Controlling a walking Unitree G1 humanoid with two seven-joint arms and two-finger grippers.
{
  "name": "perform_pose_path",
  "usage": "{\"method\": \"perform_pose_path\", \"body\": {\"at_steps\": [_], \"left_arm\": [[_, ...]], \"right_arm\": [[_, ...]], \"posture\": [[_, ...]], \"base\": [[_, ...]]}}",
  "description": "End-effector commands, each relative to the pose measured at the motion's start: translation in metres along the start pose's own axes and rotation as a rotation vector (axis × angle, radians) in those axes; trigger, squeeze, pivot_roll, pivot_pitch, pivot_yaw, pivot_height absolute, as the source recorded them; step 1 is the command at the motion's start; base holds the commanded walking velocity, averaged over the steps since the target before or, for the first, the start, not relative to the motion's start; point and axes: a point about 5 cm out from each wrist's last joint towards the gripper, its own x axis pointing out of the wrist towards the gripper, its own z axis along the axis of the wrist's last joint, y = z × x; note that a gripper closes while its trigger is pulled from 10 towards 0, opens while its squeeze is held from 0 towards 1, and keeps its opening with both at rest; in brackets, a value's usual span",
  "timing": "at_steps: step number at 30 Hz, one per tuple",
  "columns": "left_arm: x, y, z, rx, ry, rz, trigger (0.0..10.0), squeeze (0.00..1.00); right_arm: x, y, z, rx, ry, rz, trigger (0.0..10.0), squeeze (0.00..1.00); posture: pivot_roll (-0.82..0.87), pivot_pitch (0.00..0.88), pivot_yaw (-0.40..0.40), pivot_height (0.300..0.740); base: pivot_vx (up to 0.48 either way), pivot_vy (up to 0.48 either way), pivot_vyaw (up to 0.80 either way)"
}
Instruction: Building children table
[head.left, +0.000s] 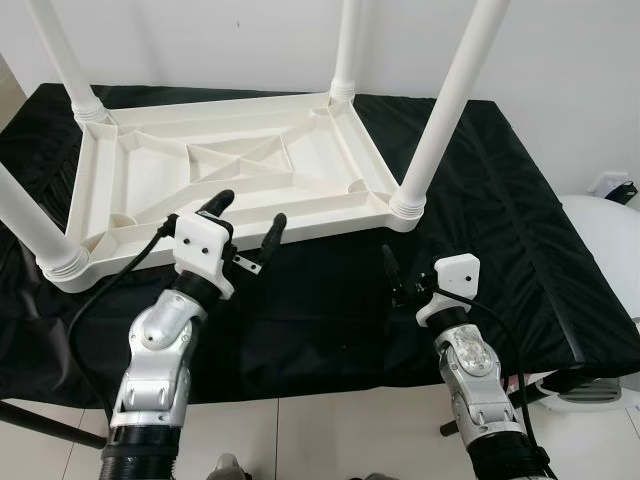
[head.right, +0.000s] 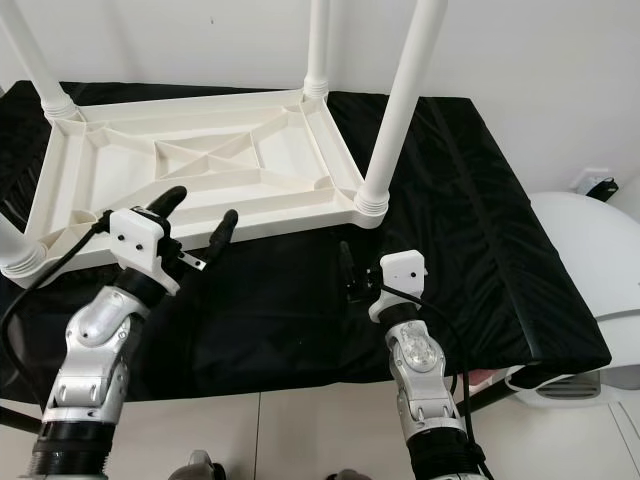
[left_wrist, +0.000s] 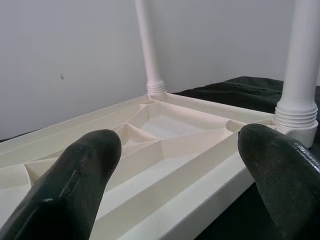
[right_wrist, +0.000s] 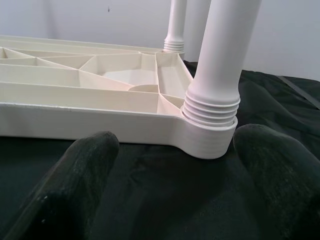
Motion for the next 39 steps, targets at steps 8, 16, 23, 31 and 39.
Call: {"method": "perform_pose_path", "body": {"at_steps": [8, 16, 23, 31, 39], "left_arm": [[0.004, 0.023, -0.024, 0.148, 0.195, 0.068, 10.0, 0.00], [0.000, 0.035, -0.046, 0.237, 0.340, 0.017, 10.0, 0.00], [-0.004, 0.043, -0.057, 0.288, 0.430, -0.037, 10.0, 0.00], [0.010, 0.039, -0.067, 0.243, 0.548, -0.131, 10.0, 0.00], [0.025, 0.019, -0.074, 0.150, 0.631, -0.243, 10.0, 0.00]], "right_arm": [[-0.004, 0.000, 0.002, 0.012, -0.004, -0.021, 10.0, 0.00], [-0.008, 0.003, 0.004, 0.016, -0.009, -0.026, 10.0, 0.00], [-0.012, 0.006, 0.005, 0.023, -0.005, -0.032, 10.0, 0.00], [-0.013, 0.008, 0.006, 0.029, 0.001, -0.032, 10.0, 0.00], [-0.014, 0.008, 0.007, 0.026, 0.005, -0.027, 10.0, 0.00]], "posture": [[0.04, 0.115, 0.006, 0.740], [0.04, 0.141, 0.027, 0.740], [0.05, 0.155, 0.036, 0.740], [0.05, 0.165, 0.035, 0.740], [0.05, 0.166, 0.028, 0.740]], "base": [[0.000, 0.000, 0.00], [0.000, 0.000, 0.00], [0.000, 0.000, 0.00], [0.000, 0.000, 0.00], [0.000, 0.000, 0.00]]}}
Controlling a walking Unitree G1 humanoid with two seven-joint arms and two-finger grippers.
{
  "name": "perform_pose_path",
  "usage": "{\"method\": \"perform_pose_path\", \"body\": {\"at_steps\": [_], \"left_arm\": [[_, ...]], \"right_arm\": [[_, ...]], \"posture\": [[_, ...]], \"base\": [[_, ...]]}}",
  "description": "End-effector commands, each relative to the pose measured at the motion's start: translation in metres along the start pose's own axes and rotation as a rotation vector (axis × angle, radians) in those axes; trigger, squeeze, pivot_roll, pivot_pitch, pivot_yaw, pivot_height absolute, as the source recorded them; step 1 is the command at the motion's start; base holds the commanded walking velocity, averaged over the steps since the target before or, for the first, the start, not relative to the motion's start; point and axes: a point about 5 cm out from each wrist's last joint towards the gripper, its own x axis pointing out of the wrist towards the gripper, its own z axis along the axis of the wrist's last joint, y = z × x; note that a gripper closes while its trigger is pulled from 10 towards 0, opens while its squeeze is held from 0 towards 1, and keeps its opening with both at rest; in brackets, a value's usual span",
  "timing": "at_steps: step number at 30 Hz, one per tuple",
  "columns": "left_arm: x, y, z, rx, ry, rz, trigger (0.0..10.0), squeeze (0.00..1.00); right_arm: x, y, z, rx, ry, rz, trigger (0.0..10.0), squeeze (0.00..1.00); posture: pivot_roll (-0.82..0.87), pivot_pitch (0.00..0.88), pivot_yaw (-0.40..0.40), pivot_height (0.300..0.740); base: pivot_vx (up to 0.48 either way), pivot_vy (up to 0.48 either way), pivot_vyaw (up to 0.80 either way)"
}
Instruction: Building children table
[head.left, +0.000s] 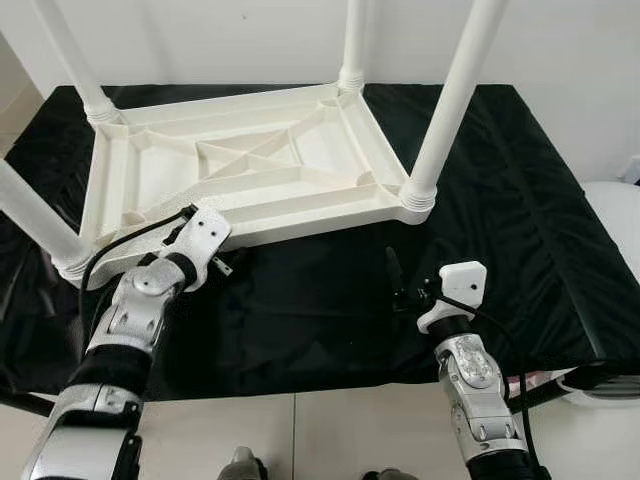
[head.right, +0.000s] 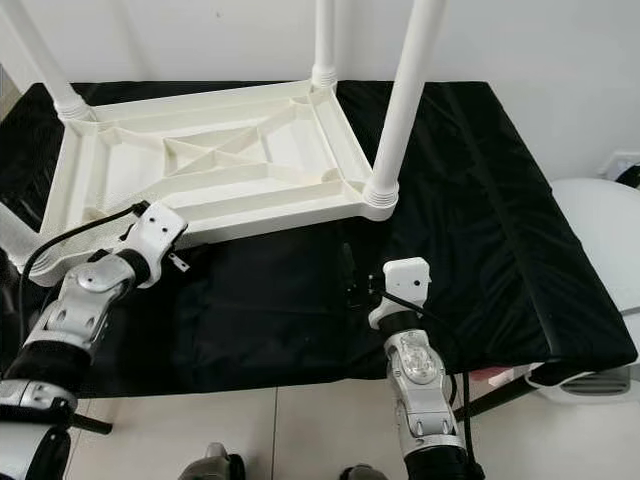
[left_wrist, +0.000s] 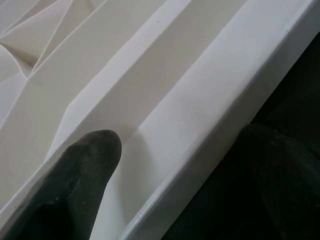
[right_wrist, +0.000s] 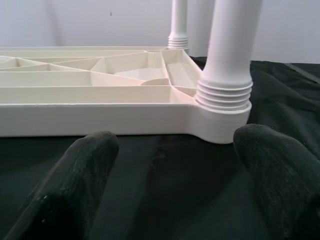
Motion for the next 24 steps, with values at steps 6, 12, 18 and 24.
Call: {"method": "perform_pose_path", "body": {"at_steps": [6, 12, 18, 24], "left_arm": [[0.009, -0.033, -0.007, 0.016, 0.078, -0.222, 10.0, 0.00], [0.006, -0.044, -0.003, 0.040, 0.064, -0.347, 0.0, 0.00], [-0.006, -0.061, 0.009, 0.063, 0.003, -0.539, 0.0, 0.00], [-0.014, -0.071, 0.017, 0.046, -0.022, -0.630, 0.0, 0.00]], "right_arm": [[-0.002, 0.000, -0.001, 0.000, 0.014, 0.005, 10.0, 0.00], [-0.001, 0.001, 0.000, -0.002, 0.013, 0.007, 10.0, 0.00], [0.000, 0.002, 0.000, -0.002, 0.012, 0.011, 10.0, 0.00], [0.002, 0.003, 0.000, 0.001, 0.009, 0.013, 10.0, 0.00]], "posture": [[0.04, 0.163, 0.026, 0.740], [0.04, 0.158, 0.025, 0.740], [0.05, 0.152, 0.027, 0.740], [0.05, 0.146, 0.028, 0.740]], "base": [[0.000, 0.000, 0.00], [0.000, 0.000, 0.00], [0.000, 0.000, 0.00], [0.000, 0.000, 0.00]]}}
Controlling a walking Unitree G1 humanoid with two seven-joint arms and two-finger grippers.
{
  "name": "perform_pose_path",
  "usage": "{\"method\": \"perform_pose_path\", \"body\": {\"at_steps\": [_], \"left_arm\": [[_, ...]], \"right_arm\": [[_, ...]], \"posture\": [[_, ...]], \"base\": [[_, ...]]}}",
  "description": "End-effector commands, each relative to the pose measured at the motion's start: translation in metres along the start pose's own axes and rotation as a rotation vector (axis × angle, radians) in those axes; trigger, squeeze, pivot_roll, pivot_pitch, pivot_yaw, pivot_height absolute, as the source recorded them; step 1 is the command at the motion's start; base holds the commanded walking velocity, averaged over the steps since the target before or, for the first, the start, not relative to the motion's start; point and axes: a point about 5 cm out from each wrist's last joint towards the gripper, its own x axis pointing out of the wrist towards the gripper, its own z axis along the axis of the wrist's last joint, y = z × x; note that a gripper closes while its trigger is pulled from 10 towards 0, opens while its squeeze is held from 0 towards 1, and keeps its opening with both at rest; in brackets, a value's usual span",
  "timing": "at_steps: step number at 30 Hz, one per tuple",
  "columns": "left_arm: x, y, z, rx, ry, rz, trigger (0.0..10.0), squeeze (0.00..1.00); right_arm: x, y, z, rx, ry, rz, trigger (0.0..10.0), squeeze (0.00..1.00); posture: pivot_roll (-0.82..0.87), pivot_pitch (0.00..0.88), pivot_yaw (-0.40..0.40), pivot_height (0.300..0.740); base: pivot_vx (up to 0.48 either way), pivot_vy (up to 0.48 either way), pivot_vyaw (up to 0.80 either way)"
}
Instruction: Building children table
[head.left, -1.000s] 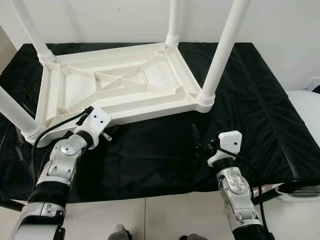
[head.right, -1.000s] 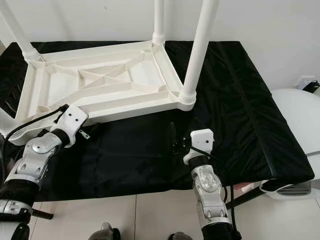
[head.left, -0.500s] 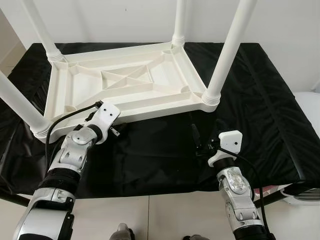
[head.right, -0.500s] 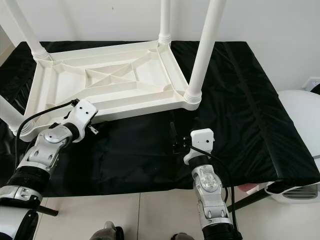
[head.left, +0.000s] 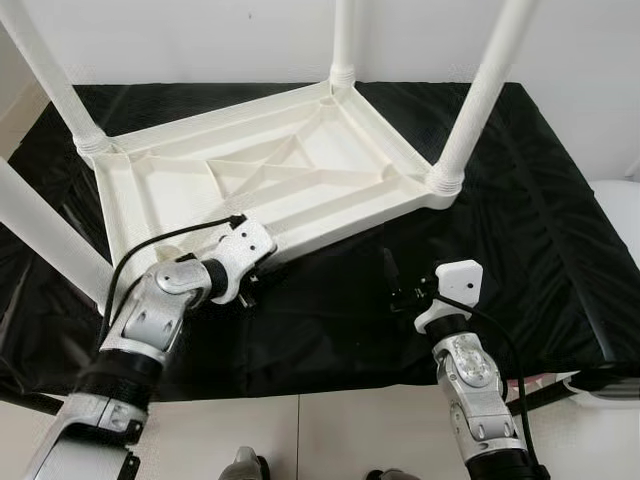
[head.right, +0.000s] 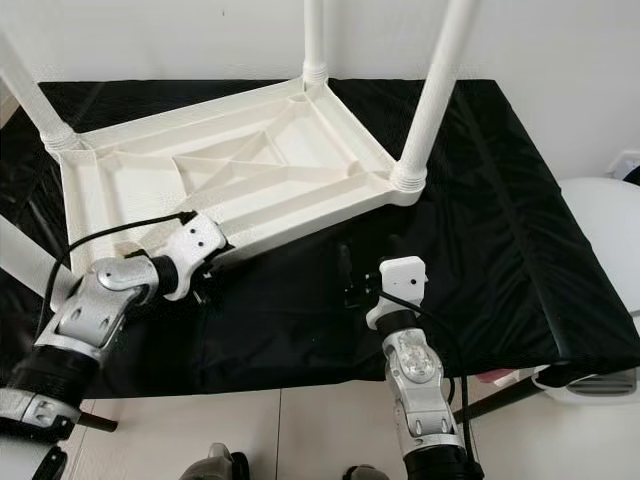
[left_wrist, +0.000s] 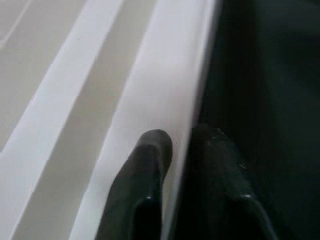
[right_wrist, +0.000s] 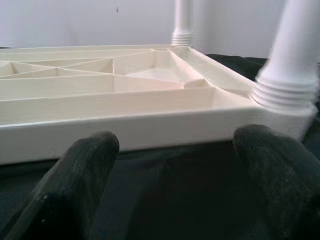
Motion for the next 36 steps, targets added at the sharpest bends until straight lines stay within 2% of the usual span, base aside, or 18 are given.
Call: {"method": "perform_pose_path", "body": {"at_steps": [1, 6, 9, 10, 15, 16, 17, 19, 22, 23, 25, 28, 29, 30, 36], "left_arm": [[0.011, -0.029, -0.006, -0.019, 0.033, -0.201, 0.0, 0.00], [0.014, -0.033, -0.001, -0.042, 0.026, -0.196, 0.0, 0.00], [0.028, -0.027, 0.009, -0.189, 0.043, -0.033, 0.0, 0.00], [0.028, -0.027, 0.009, -0.189, 0.043, -0.033, 0.0, 0.00], [0.035, -0.010, 0.007, -0.371, 0.096, 0.223, 0.0, 0.00], [0.035, -0.010, 0.007, -0.371, 0.096, 0.223, 0.0, 0.00], [0.034, -0.004, 0.005, -0.406, 0.104, 0.295, 0.0, 0.00], [0.027, 0.010, 0.000, -0.472, 0.117, 0.457, 0.0, 0.00], [0.025, 0.013, -0.001, -0.486, 0.121, 0.496, 0.0, 0.00], [0.019, 0.019, -0.002, -0.503, 0.125, 0.565, 0.0, 0.00], [0.019, 0.019, -0.002, -0.503, 0.125, 0.565, 0.0, 0.00], [-0.004, 0.031, -0.007, -0.527, 0.156, 0.791, 0.0, 0.00], [-0.004, 0.031, -0.007, -0.527, 0.156, 0.791, 0.0, 0.00], [-0.014, 0.032, -0.013, -0.551, 0.180, 0.869, 0.0, 0.00], [-0.022, 0.029, -0.025, -0.574, 0.224, 0.929, 0.0, 0.00]], "right_arm": [[0.000, 0.002, -0.001, 0.005, 0.006, 0.005, 10.0, 0.00], [0.001, 0.003, -0.001, 0.006, 0.005, 0.006, 10.0, 0.00], [0.002, 0.003, 0.000, 0.006, 0.003, 0.004, 10.0, 0.00], [0.002, 0.003, 0.000, 0.006, 0.003, 0.004, 10.0, 0.00], [0.002, 0.003, -0.001, 0.007, 0.005, 0.004, 10.0, 0.00], [0.002, 0.003, -0.001, 0.007, 0.005, 0.004, 10.0, 0.00], [0.002, 0.003, -0.001, 0.006, 0.004, 0.005, 10.0, 0.00], [0.001, 0.003, 0.000, 0.005, 0.003, 0.005, 10.0, 0.00], [0.001, 0.003, 0.000, 0.004, 0.003, 0.004, 10.0, 0.00], [0.001, 0.003, 0.000, 0.003, 0.004, 0.004, 10.0, 0.00], [0.001, 0.003, 0.000, 0.003, 0.004, 0.004, 10.0, 0.00], [0.001, 0.003, 0.000, 0.003, 0.006, 0.005, 10.0, 0.00], [0.001, 0.003, 0.000, 0.003, 0.006, 0.005, 10.0, 0.00], [0.002, 0.003, -0.001, 0.005, 0.006, 0.006, 10.0, 0.00], [0.003, 0.004, -0.001, 0.007, 0.005, 0.013, 10.0, 0.00]], "posture": [[0.05, 0.146, 0.028, 0.740], [0.05, 0.145, 0.031, 0.740], [0.05, 0.145, 0.036, 0.740], [0.05, 0.145, 0.036, 0.740], [0.06, 0.151, 0.036, 0.740], [0.06, 0.151, 0.036, 0.740], [0.06, 0.153, 0.036, 0.740], [0.05, 0.155, 0.036, 0.740], [0.05, 0.155, 0.036, 0.740], [0.05, 0.156, 0.035, 0.740], [0.05, 0.156, 0.035, 0.740], [0.06, 0.160, 0.032, 0.740], [0.06, 0.160, 0.032, 0.740], [0.07, 0.160, 0.031, 0.740], [0.07, 0.161, 0.027, 0.740]], "base": [[0.000, 0.000, 0.00], [0.000, 0.000, 0.00], [0.000, 0.000, 0.00], [0.000, 0.000, 0.00], [0.000, 0.000, 0.00], [0.000, 0.000, 0.00], [0.000, 0.000, 0.00], [0.000, 0.000, 0.00], [0.000, 0.000, 0.00], [0.000, 0.000, 0.00], [0.000, 0.000, 0.00], [0.000, 0.000, 0.00], [0.000, 0.000, 0.00], [0.000, 0.000, 0.00], [0.000, 0.000, 0.00]]}}
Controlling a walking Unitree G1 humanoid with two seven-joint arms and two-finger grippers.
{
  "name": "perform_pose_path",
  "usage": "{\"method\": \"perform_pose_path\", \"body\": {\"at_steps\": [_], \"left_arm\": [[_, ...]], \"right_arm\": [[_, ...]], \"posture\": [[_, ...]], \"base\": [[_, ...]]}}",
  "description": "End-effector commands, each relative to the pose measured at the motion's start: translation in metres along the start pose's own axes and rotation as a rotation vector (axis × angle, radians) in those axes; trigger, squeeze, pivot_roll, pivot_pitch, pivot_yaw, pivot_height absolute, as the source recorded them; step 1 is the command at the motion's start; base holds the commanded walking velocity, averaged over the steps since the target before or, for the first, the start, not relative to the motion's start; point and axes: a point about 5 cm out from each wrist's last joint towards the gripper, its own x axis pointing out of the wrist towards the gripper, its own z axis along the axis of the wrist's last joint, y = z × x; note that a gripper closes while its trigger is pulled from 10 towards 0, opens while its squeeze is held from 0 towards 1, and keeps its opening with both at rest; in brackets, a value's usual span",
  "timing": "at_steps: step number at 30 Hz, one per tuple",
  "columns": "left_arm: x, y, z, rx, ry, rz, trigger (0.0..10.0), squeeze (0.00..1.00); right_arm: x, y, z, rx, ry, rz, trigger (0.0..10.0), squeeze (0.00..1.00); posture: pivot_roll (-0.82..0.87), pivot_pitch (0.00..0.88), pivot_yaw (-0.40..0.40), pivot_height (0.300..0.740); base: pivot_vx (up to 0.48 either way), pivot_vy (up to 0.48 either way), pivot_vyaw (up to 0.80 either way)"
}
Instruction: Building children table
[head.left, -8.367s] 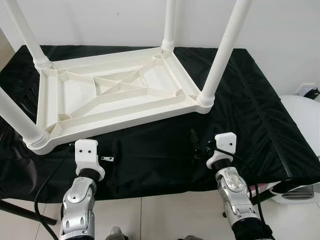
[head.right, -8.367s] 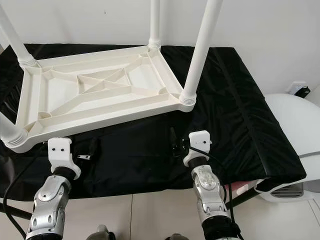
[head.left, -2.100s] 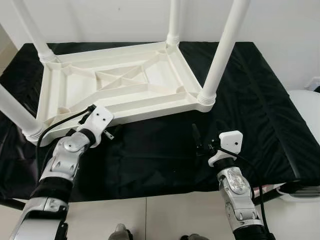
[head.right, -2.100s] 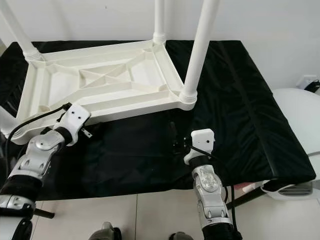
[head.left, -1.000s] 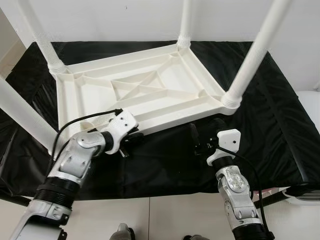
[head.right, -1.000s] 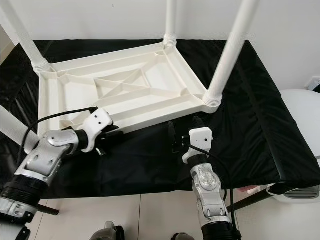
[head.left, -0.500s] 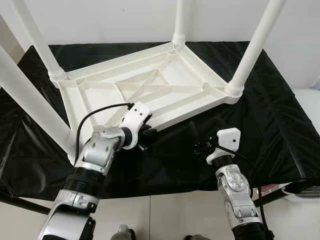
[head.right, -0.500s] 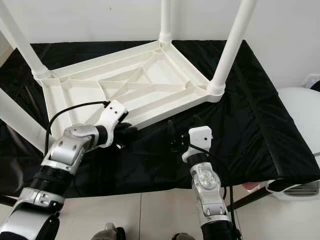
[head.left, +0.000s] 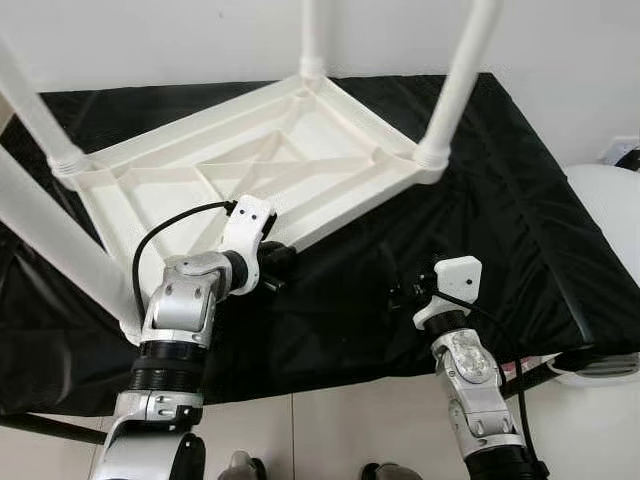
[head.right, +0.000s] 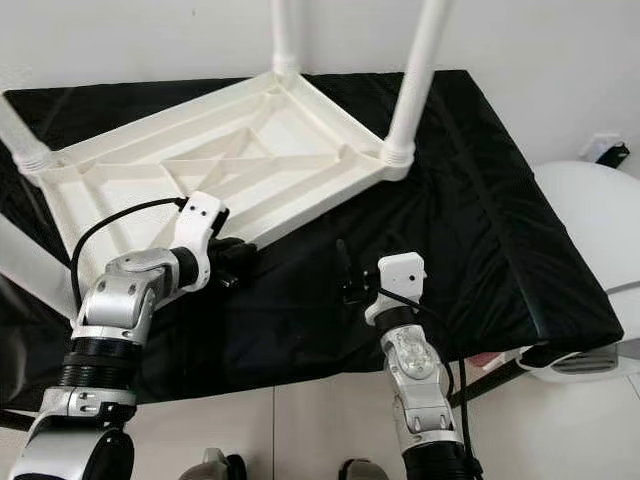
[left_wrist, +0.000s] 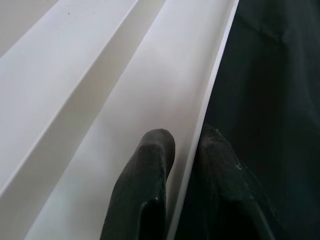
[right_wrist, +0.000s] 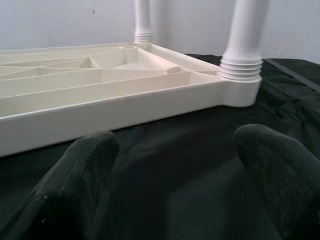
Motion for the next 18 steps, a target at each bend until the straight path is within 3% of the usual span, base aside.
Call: {"method": "perform_pose_path", "body": {"at_steps": [1, 4, 12, 13, 16, 17, 18], "left_arm": [[-0.021, 0.042, -0.024, -0.071, 0.071, 0.719, 0.0, 0.00], [-0.038, 0.054, -0.040, -0.109, 0.115, 0.835, 0.0, 0.00], [-0.055, 0.066, -0.043, -0.127, 0.118, 0.955, 0.0, 0.00], [-0.052, 0.065, -0.039, -0.098, 0.115, 0.936, 10.0, 0.00], [-0.049, 0.063, -0.036, -0.076, 0.114, 0.919, 10.0, 0.00], [-0.043, 0.059, -0.027, -0.051, 0.071, 0.876, 10.0, 0.00], [-0.035, 0.052, -0.015, -0.022, 0.006, 0.802, 10.0, 1.00]], "right_arm": [[-0.001, 0.002, -0.004, 0.009, 0.021, 0.006, 10.0, 0.00], [0.000, 0.003, -0.003, 0.010, 0.017, 0.013, 10.0, 0.00], [0.001, 0.003, -0.003, 0.010, 0.018, 0.017, 10.0, 0.00], [0.001, 0.004, -0.003, 0.010, 0.017, 0.017, 10.0, 0.00], [0.001, 0.004, -0.003, 0.010, 0.017, 0.017, 10.0, 0.00], [0.002, 0.004, -0.003, 0.010, 0.016, 0.018, 10.0, 0.00], [0.002, 0.004, -0.003, 0.010, 0.015, 0.017, 10.0, 0.00]], "posture": [[0.07, 0.161, 0.027, 0.740], [0.08, 0.164, 0.025, 0.740], [0.08, 0.166, 0.024, 0.740], [0.08, 0.163, 0.024, 0.740], [0.08, 0.163, 0.024, 0.740], [0.07, 0.160, 0.026, 0.740], [0.07, 0.158, 0.028, 0.740]], "base": [[0.000, 0.000, 0.00], [0.000, 0.000, 0.00], [0.000, 0.000, 0.00], [0.000, 0.000, 0.00], [0.000, 0.000, 0.00], [0.000, 0.000, 0.00], [0.000, 0.000, 0.00]]}}
